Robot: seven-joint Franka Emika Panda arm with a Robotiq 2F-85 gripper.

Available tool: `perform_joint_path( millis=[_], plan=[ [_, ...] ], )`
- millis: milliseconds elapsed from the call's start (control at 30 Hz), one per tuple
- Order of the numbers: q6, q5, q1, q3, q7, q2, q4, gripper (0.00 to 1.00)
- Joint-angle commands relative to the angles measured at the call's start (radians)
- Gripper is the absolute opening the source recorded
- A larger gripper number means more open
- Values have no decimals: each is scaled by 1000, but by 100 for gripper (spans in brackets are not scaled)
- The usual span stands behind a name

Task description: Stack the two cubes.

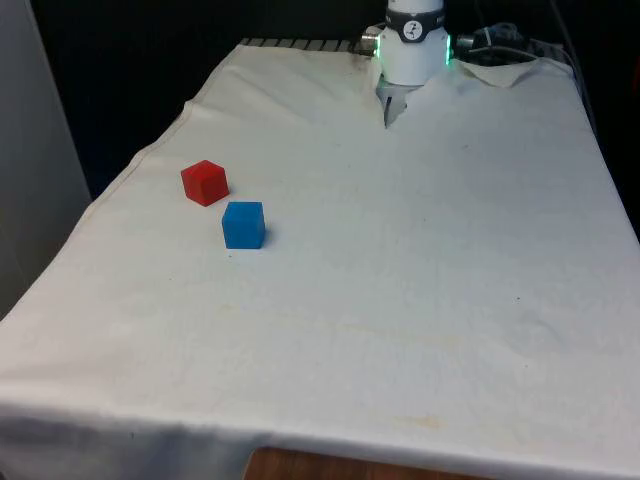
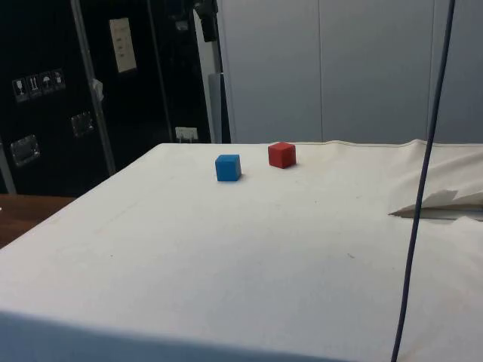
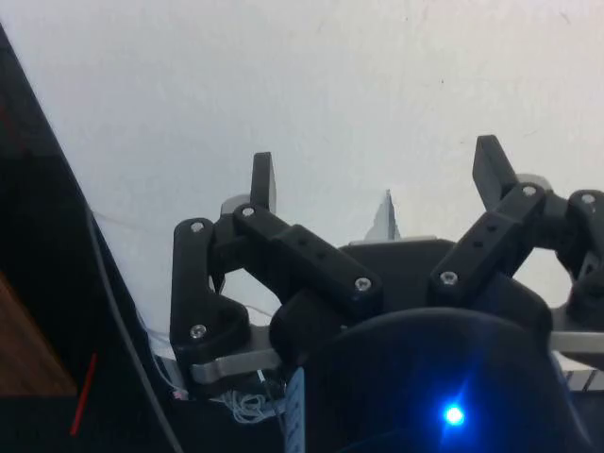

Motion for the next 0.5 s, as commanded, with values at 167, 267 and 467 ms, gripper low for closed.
perform_joint_path(
  millis=[167, 267, 467],
  plan=[
    [57, -10, -3, -4, -4, -11, -57, 100],
    [95, -9, -6, -13, -16, -16, -95, 100],
    [116, -7, -5, -26, -30, -17, -126, 100]
  ],
)
